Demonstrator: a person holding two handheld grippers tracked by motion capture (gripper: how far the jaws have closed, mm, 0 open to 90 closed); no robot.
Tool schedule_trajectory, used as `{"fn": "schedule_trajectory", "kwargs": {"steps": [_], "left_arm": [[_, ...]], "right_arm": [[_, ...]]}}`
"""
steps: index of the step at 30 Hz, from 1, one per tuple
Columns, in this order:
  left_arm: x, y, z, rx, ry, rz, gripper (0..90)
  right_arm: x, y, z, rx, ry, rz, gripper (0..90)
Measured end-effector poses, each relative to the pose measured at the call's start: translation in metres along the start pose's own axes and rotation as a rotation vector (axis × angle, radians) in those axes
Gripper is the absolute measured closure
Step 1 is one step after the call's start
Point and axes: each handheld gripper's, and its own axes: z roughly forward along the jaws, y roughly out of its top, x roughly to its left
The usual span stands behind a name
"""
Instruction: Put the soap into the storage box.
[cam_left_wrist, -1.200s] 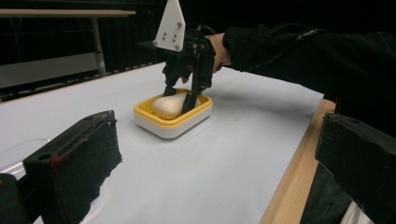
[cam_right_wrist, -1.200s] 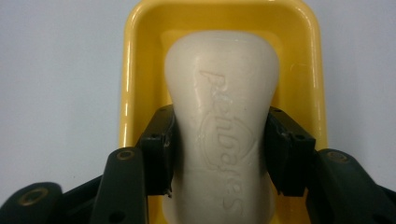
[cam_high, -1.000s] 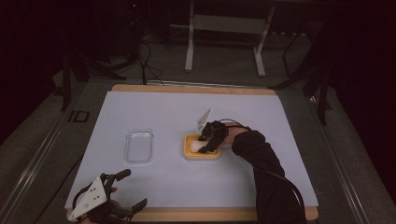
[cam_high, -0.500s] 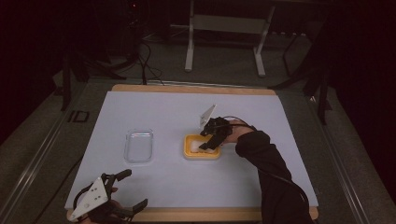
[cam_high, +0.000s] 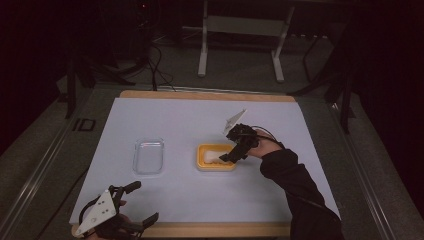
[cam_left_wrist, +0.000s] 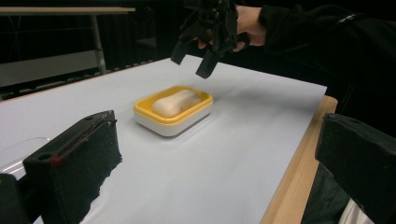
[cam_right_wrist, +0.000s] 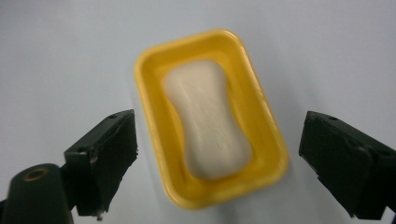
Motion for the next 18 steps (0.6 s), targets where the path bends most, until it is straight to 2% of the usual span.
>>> {"fn": "schedule_trajectory", "kwargs": {"steps": [3, 7, 10, 14, 18], "left_arm": [[0.0, 0.0, 0.0, 0.001, 0.0, 0.001, 0.1], [0.0, 0.0, 0.0, 0.002, -0.001, 0.002, 0.1], [-0.001, 0.0, 0.0, 0.002, -0.001, 0.002, 0.1], [-0.001, 0.0, 0.0, 0.002, -0.003, 0.002, 0.1], [-0.001, 0.0, 0.0, 0.003, -0.004, 0.004, 0.1]], "right_arm": [[0.003, -0.008, -0.004, -0.006, -0.053, 0.047, 11.3], [0.005, -0.018, -0.009, -0.04, -0.1, 0.105, 12.8], [0.006, -0.022, -0.01, -0.048, -0.112, 0.126, 13.1], [0.011, -0.033, -0.016, -0.077, -0.15, 0.184, 13.4], [0.021, -0.041, -0.018, -0.103, -0.17, 0.197, 13.3]]}}
